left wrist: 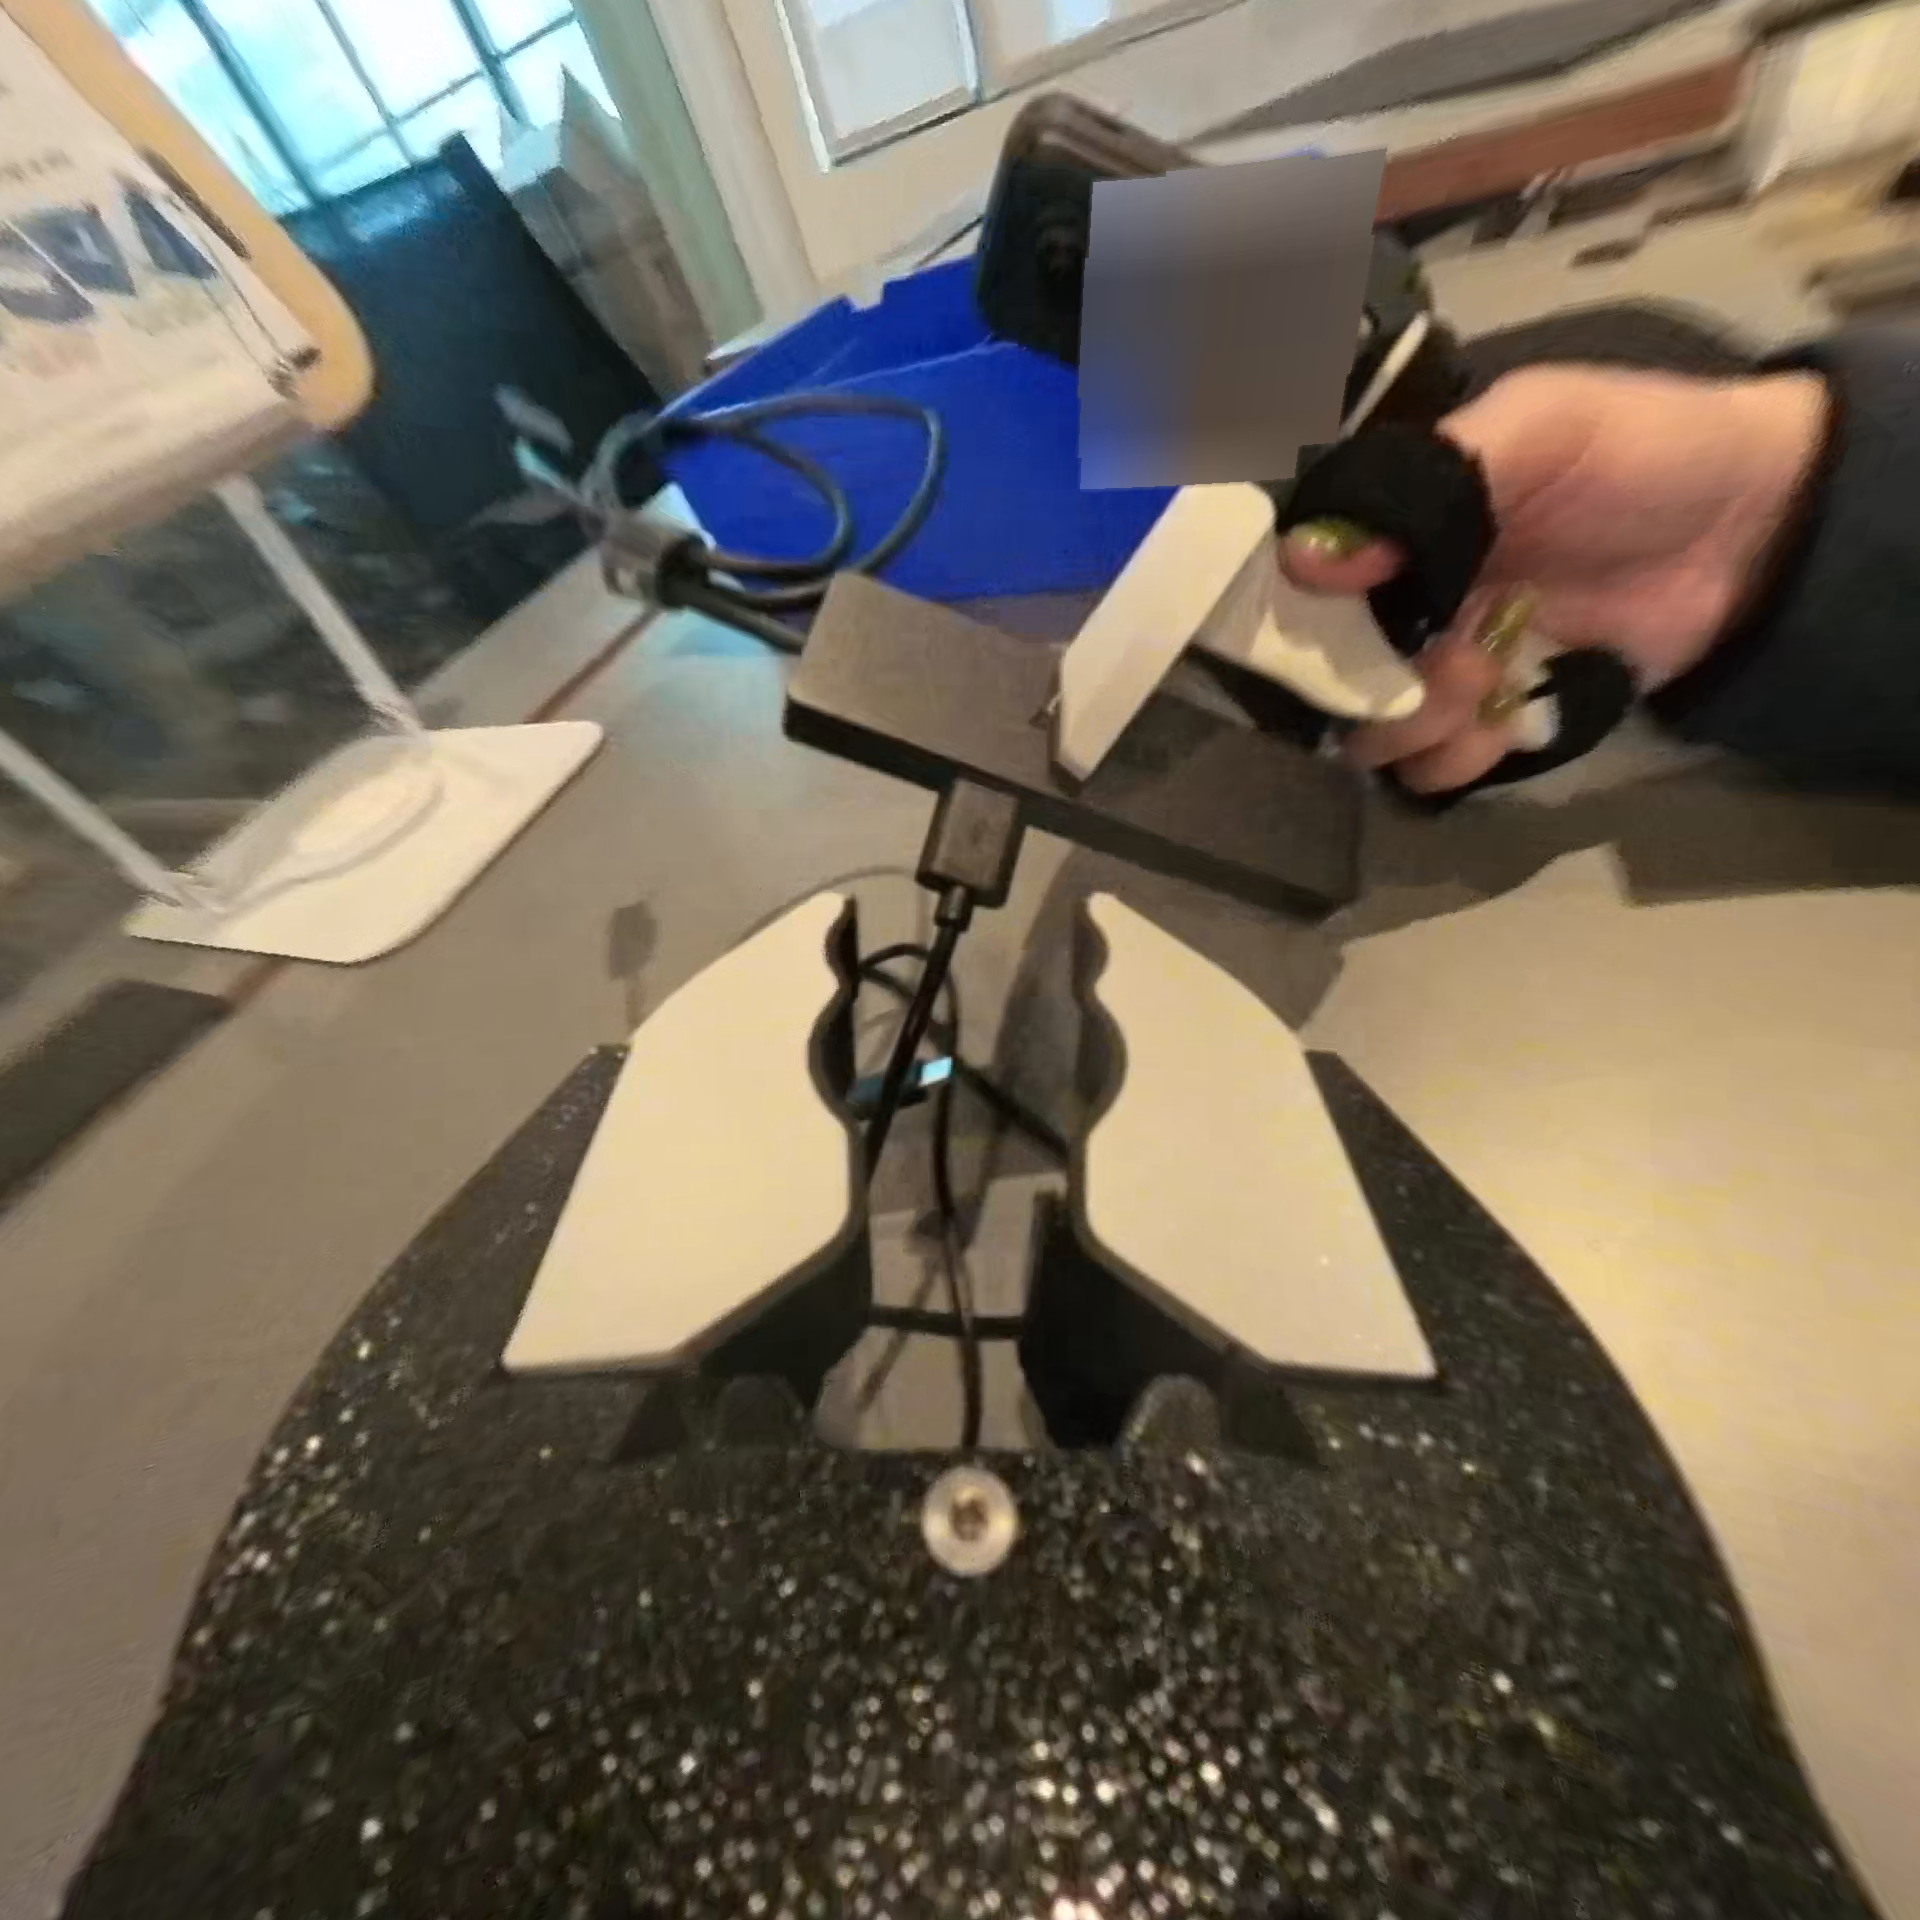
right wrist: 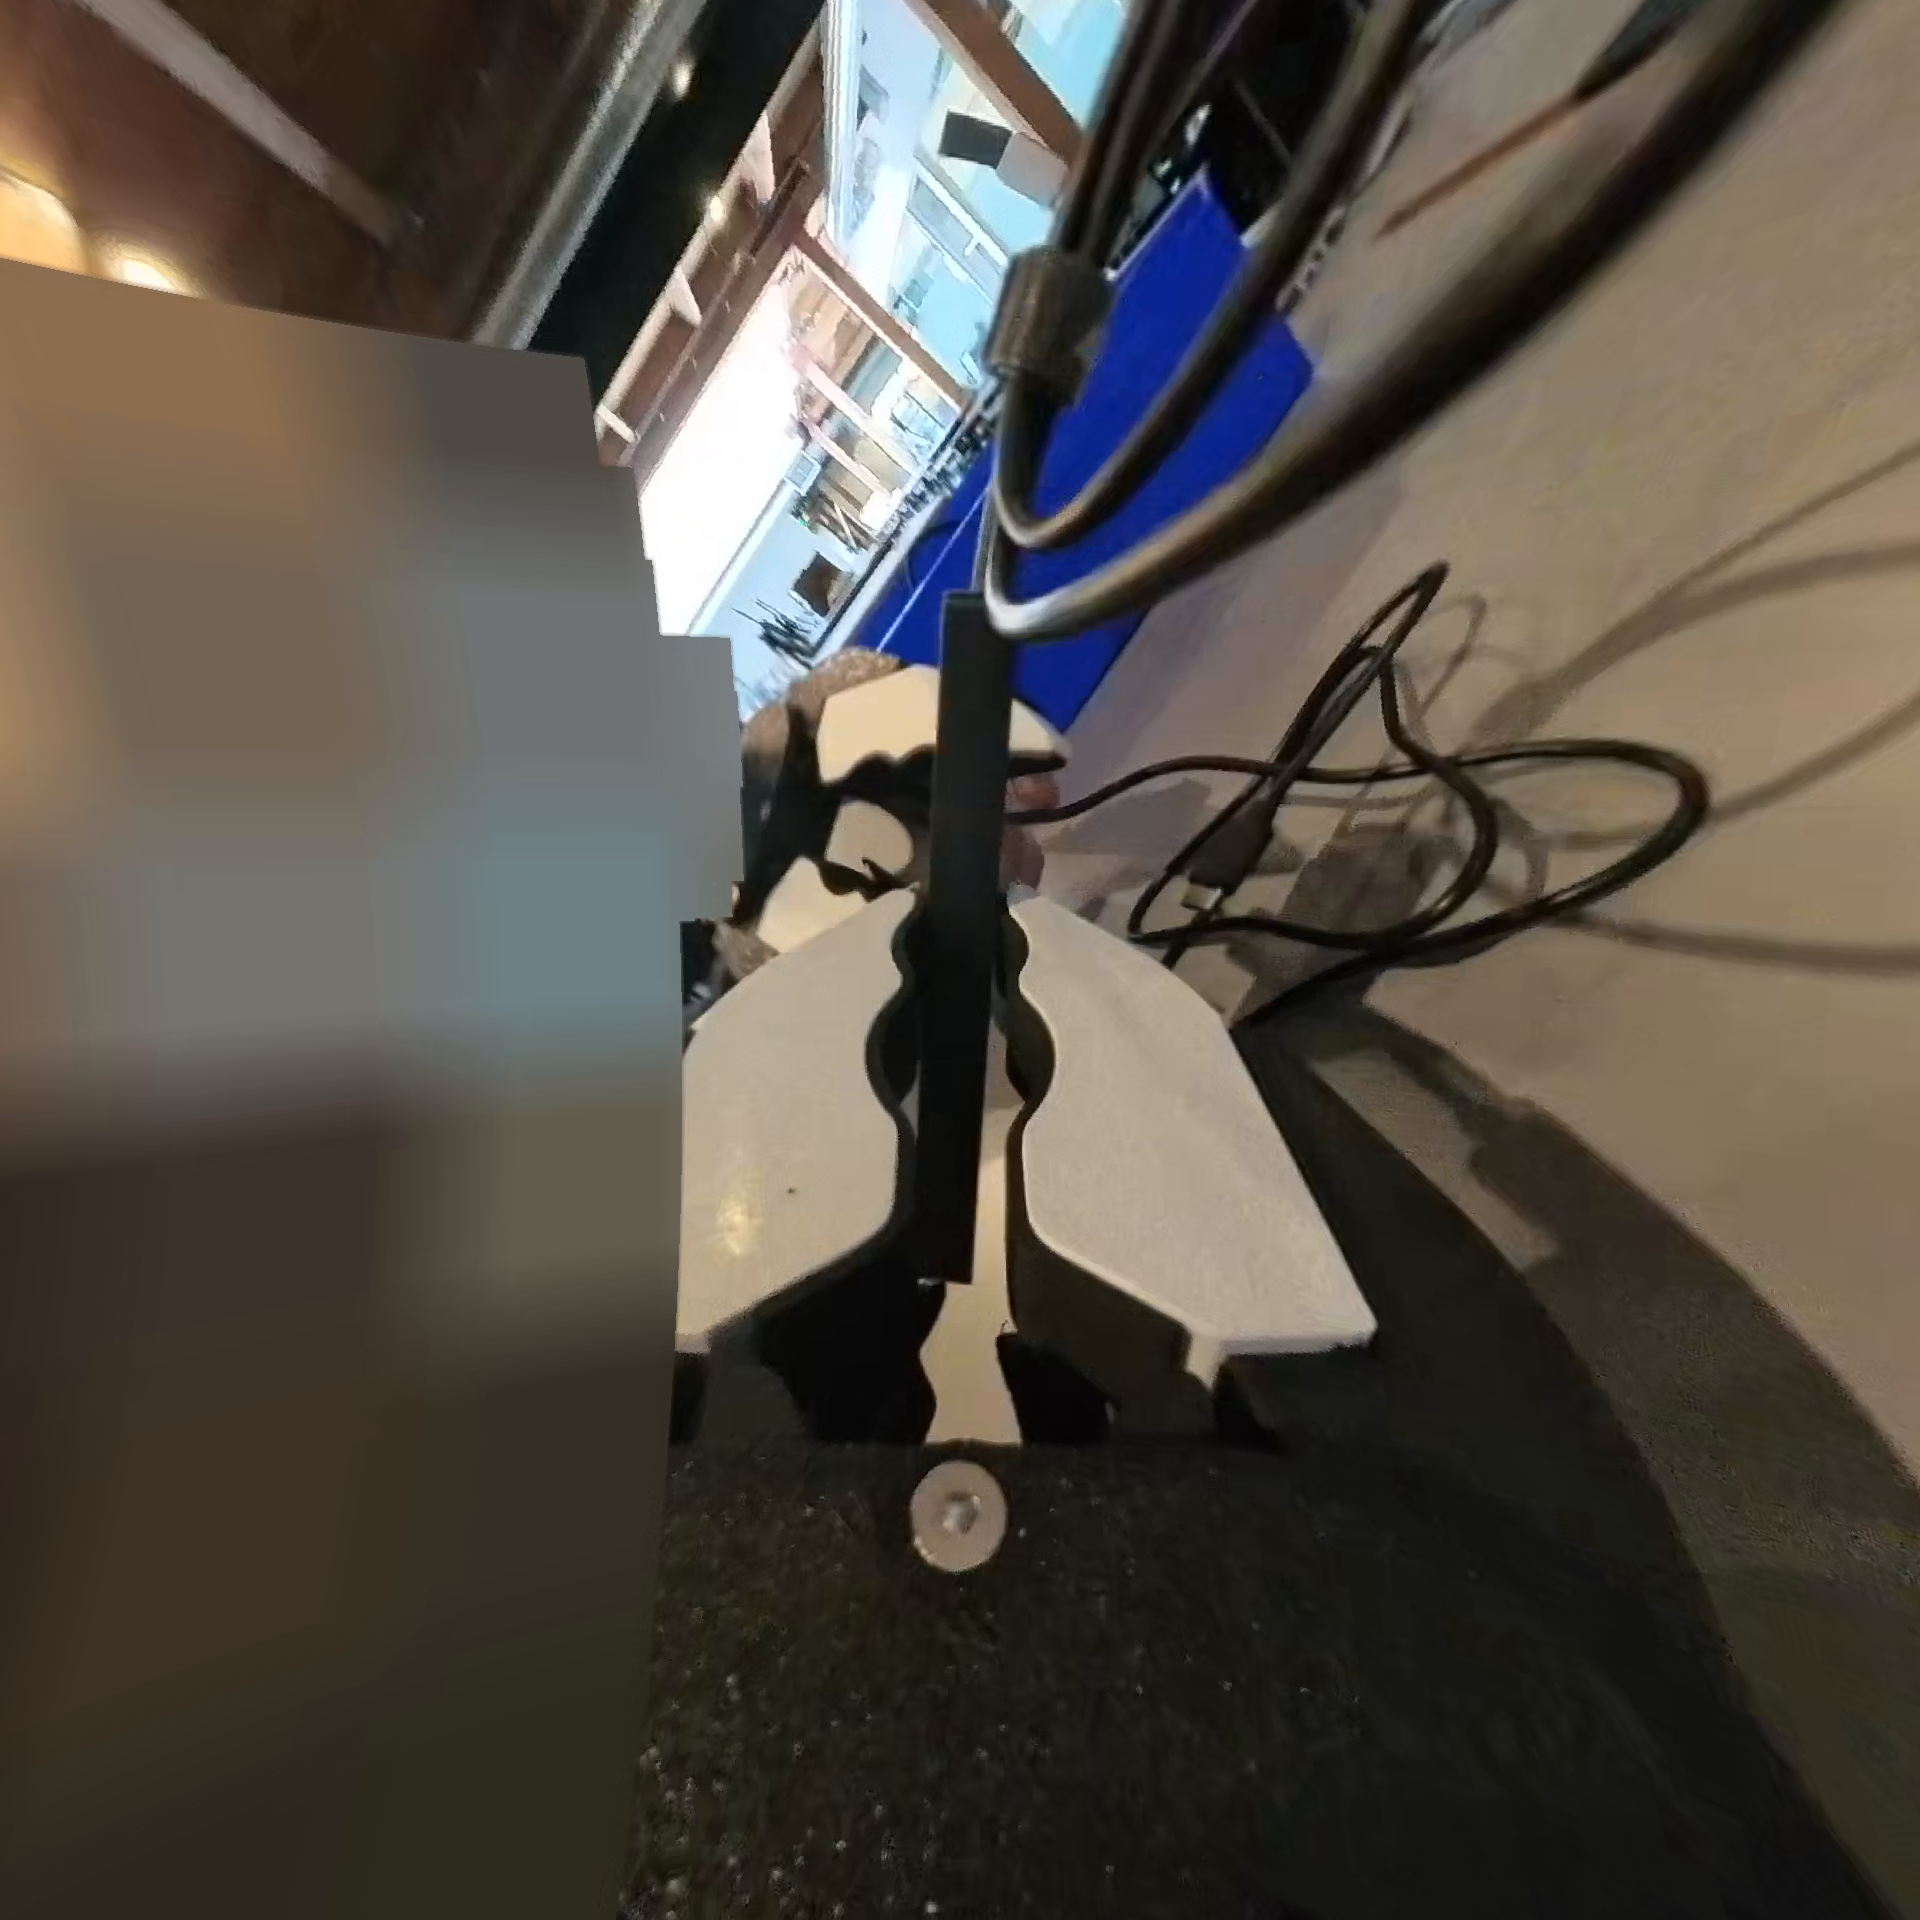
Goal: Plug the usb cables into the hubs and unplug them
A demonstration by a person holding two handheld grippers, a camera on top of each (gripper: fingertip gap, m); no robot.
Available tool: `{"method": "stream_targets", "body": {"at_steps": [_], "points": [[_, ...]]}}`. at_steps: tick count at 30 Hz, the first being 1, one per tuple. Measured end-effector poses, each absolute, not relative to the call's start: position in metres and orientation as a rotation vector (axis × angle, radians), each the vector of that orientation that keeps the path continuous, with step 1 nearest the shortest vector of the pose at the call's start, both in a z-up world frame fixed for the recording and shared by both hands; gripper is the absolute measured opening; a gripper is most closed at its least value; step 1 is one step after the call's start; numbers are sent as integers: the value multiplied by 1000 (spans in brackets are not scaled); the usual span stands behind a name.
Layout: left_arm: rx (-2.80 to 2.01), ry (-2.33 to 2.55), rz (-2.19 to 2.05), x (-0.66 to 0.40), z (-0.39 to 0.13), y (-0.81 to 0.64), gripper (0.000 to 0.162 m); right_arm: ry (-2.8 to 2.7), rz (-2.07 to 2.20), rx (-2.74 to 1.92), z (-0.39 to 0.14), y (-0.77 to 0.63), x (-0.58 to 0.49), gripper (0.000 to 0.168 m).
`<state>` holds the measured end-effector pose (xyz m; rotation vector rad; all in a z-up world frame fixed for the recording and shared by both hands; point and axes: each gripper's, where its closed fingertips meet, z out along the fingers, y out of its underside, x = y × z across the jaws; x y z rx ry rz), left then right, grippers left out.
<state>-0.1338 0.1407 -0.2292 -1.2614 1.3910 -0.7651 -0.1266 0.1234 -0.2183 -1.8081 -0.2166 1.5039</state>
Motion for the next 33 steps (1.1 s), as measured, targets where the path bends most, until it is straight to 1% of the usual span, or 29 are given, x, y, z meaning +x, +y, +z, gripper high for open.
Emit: {"method": "stream_targets", "body": {"at_steps": [1,4,8,13,18,20,25,29,31,33], "points": [[-1285,1382,-854,-134,-227,137,41,-273,1458,-1807,-217,121,-127,11],[-1345,1360,-1092,-135,-221,128,43,-429,1358,-1805,-217,112,-128,11],[-1384,1403,-1299,-136,-222,112,36,-563,1300,-1768,-213,102,-131,11],[-1324,1450,-1353,-137,-222,101,12,-678,1220,-1749,-214,95,-138,11],[-1294,1477,-1392,-139,-217,96,9,-674,1231,-1678,-206,94,-141,11],[-1282,1505,-1357,-139,-217,94,8,-672,1259,-1664,-204,93,-143,17],[-1276,1513,-1326,-139,-217,93,9,-703,1178,-1652,-204,93,-143,11],[-1273,1476,-1322,-137,-216,94,11,-701,1142,-1658,-204,95,-141,11],[-1277,1456,-1323,-136,-214,95,14,-710,1130,-1652,-203,94,-141,11],[-1271,1459,-1342,-136,-214,93,11,-718,1115,-1650,-203,94,-142,11]]}}
